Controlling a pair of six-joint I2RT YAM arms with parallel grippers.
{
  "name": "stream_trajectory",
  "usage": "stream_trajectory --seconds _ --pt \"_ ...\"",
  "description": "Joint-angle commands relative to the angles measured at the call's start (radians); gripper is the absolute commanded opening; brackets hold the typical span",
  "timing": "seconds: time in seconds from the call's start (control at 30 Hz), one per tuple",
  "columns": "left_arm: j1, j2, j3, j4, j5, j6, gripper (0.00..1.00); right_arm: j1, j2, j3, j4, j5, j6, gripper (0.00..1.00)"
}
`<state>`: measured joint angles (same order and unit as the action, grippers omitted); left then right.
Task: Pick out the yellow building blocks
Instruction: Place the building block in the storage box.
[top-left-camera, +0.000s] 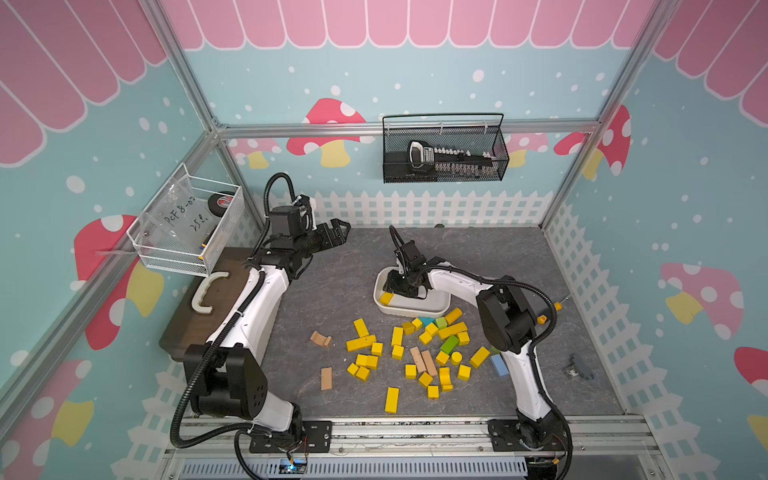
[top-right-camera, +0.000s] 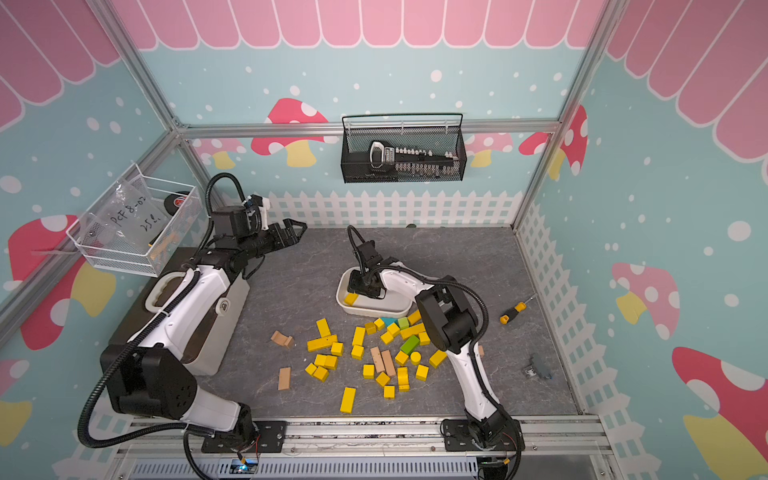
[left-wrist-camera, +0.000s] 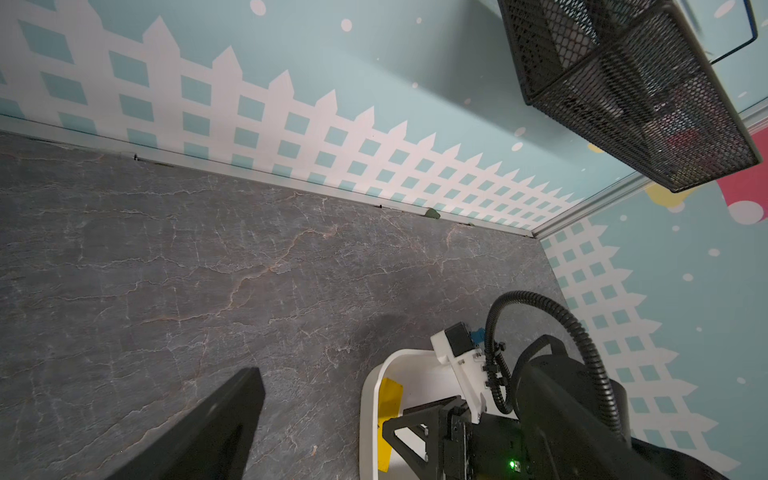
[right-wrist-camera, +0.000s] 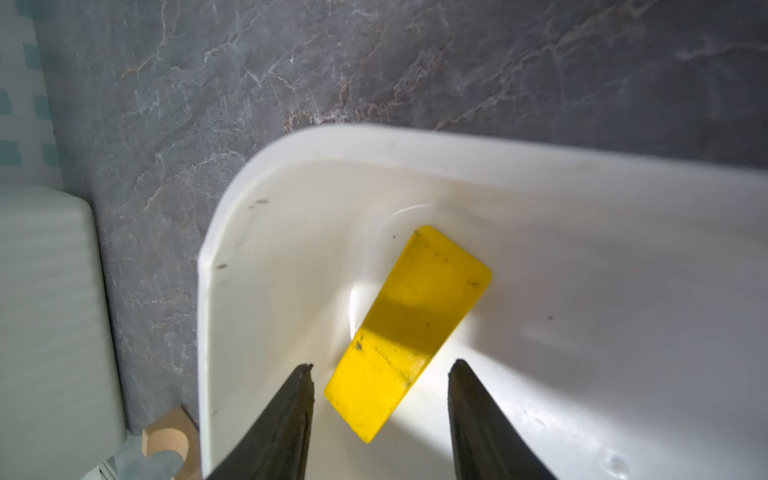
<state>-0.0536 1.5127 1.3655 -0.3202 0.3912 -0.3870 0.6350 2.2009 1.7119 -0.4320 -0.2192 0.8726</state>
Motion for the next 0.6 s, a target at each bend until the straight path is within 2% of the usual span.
stream_trajectory --seconds 0.0,0.13,0.3,0.47,0.57 --pt "0.005 -0.019 -0.017 0.012 0.024 -0.005 1.0 0.005 -0.144 -0.04 -0.039 0.028 -0.078 0.52" --pt "-0.009 -0.014 -0.019 0.012 0.024 0.004 1.0 0.006 -0.335 -0.187 -0.039 0.073 -0.177 0.51" --pt "-0.056 0.003 -0.013 -0.004 0.009 0.03 1.0 0.005 -0.602 -0.457 -0.04 0.192 -0.264 0.5" --pt "-0.141 0.003 -0.008 -0.031 -0.036 0.076 1.0 0.005 -0.851 -0.746 -0.007 0.317 -0.285 0.49" --pt "-0.222 -0.005 -0.011 -0.062 -0.121 0.132 1.0 0.005 -0.985 -0.908 0.058 0.369 -0.281 0.49"
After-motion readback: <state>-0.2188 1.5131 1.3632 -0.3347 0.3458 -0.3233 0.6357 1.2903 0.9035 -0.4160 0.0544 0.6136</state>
